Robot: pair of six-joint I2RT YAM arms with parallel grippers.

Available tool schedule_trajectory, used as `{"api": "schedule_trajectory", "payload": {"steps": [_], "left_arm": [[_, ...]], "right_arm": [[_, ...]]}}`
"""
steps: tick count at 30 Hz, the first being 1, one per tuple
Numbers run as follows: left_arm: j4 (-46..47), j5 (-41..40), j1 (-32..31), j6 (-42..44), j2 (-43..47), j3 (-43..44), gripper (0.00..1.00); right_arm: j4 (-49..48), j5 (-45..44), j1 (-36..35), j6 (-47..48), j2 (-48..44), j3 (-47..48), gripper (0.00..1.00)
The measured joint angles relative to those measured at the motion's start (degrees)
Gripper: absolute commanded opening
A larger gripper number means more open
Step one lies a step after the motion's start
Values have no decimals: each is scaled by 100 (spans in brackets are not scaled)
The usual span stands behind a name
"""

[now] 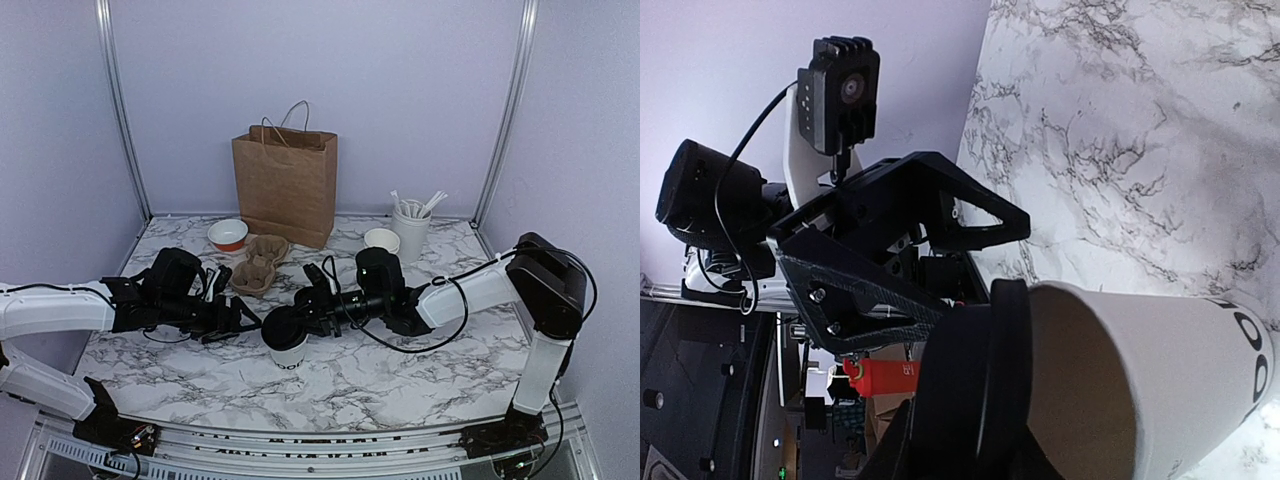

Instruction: Pack the takeout coffee

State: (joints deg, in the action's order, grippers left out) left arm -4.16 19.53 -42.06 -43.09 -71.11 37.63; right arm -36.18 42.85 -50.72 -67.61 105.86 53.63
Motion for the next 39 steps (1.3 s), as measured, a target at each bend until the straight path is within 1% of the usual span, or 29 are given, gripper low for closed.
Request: {"api": "schedule_trajectory", "payload": {"steps": [10,21,39], "left_arm": [[0,-4,-131,0,-122,0,78],[0,-11,-181,0,-195,2,78],[2,-50,-192,0,-238,4,78]], "right_arm": [[20,-66,22,9,0,-44,29],[83,-125,28,39,-2,-44,34],[472,-216,55,208,-186,-42,36]]}}
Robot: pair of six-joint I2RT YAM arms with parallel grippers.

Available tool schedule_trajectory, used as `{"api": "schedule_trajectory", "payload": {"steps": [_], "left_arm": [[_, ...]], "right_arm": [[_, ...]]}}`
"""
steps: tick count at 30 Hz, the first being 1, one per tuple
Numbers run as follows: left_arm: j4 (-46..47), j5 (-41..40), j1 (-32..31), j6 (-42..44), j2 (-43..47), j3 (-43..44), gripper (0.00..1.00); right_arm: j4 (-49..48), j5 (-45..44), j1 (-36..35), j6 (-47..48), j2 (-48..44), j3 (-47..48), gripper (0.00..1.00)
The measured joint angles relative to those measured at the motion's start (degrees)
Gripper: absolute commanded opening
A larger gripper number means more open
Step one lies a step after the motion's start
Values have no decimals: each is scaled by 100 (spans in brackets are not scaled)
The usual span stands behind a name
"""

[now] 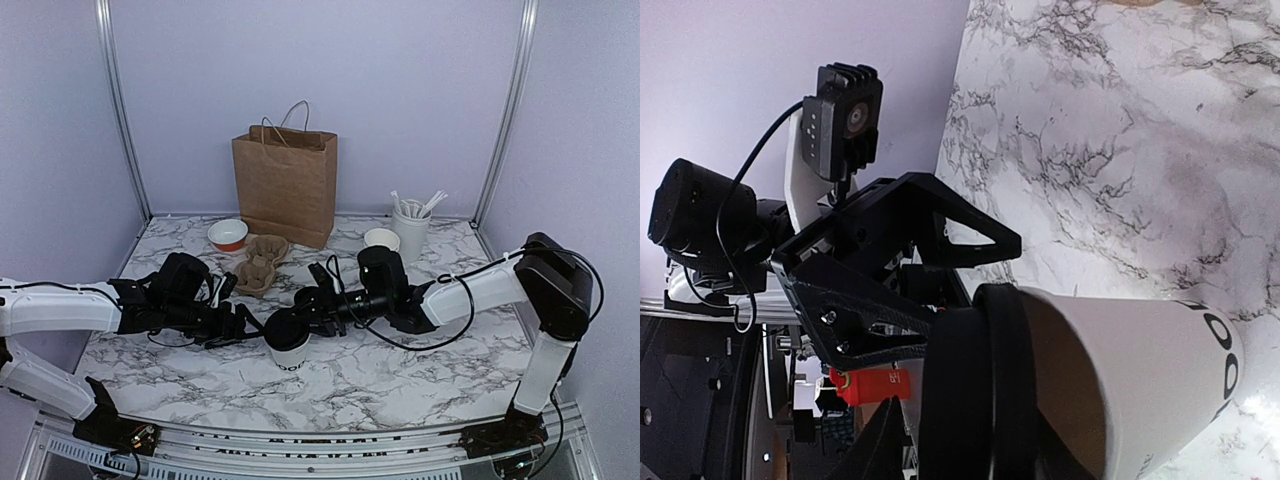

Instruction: Pack the takeout coffee

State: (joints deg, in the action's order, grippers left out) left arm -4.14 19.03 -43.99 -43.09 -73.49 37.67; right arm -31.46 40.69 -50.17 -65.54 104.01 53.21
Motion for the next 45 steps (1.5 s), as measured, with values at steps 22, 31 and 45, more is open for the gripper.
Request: {"api": "schedule_trajectory", "payload": {"steps": [22,31,45], "left_arm": [[-2,-22,-109,4,-94,79,78],[-2,-63,-125,9,-94,81,78],[-2,-68,-155,26,-94,85,78]], "right_arm": [[345,-133,66,238,-289,0,42],[579,-216,103,356,-365,-2,42],[1014,-380,129,625,-503,-2,43]]}}
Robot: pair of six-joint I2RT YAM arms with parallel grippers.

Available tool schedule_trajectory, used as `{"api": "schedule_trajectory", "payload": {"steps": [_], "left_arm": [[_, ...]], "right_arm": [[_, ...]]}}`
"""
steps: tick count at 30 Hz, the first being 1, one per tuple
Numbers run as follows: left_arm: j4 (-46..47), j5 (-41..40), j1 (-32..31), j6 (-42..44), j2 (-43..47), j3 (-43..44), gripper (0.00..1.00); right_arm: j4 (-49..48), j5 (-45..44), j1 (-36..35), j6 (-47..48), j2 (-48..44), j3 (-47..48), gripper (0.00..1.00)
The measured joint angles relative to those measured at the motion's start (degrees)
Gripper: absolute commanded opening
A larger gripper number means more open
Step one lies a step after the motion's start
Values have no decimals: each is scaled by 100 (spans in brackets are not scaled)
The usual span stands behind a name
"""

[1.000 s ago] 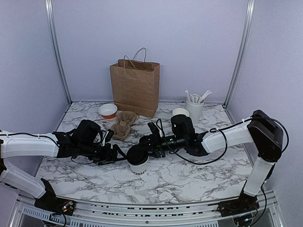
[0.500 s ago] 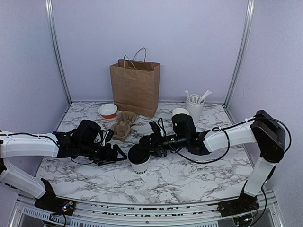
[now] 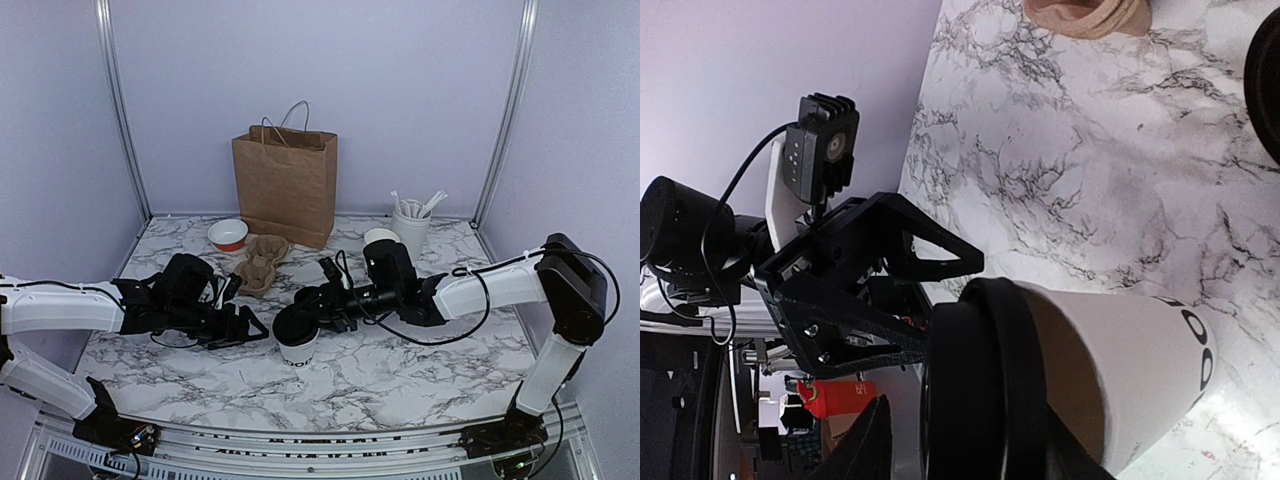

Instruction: Pack the takeout coffee

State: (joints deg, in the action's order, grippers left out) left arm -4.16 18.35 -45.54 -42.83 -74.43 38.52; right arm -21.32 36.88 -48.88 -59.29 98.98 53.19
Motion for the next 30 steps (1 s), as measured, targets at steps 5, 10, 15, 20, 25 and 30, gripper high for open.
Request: {"api": "schedule_trajectory", "payload": {"steps": [5,10,15,20,25,30], "left_arm": [[-2,-9,-24,2,0,0,78],[0,-39,-28,17,0,0,77],[-2,-42,-28,22,0,0,78],[0,-42,-28,39,-2,0,77],[-2,-44,-28,42,-2,0,78],[0,-44,-28,42,-2,0,78]], "right_arm": [[197,-74,0,90,-46,0,44],[330,-177,0,166,-155,0,44],[555,-302,0,284,-249,0,44],[728,-409,0,389,-262,0,44],[944,-533,0,485,-367,0,44],[1010,-610,0,538,-450,2,44]]}}
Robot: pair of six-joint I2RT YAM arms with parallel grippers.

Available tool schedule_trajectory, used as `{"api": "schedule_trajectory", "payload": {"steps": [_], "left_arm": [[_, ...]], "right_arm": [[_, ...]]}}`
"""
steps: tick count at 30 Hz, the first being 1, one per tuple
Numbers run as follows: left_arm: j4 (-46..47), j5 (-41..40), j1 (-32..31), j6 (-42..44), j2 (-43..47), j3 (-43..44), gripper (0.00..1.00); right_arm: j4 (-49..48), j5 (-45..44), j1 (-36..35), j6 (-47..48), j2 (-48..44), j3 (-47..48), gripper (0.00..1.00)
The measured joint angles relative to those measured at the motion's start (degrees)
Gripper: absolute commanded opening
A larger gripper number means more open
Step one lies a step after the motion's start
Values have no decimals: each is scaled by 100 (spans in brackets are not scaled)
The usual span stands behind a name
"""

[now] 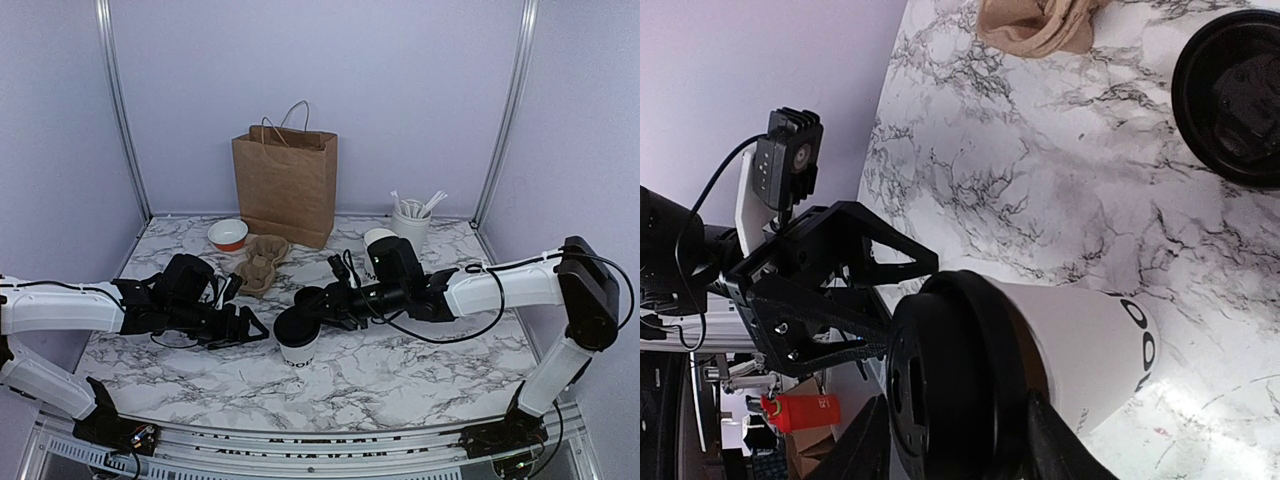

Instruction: Pack the takeout coffee

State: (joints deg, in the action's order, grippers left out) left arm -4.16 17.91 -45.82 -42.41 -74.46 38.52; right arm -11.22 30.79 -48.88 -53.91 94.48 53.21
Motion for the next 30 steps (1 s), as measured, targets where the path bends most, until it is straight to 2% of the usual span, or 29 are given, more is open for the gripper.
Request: {"api": "schedule_trajectory", "payload": {"steps": [30], "left_arm": [[-2,0,-2,24,0,22,77]], "right_arm": [[498,-243,0,188,-92,142,44]]}}
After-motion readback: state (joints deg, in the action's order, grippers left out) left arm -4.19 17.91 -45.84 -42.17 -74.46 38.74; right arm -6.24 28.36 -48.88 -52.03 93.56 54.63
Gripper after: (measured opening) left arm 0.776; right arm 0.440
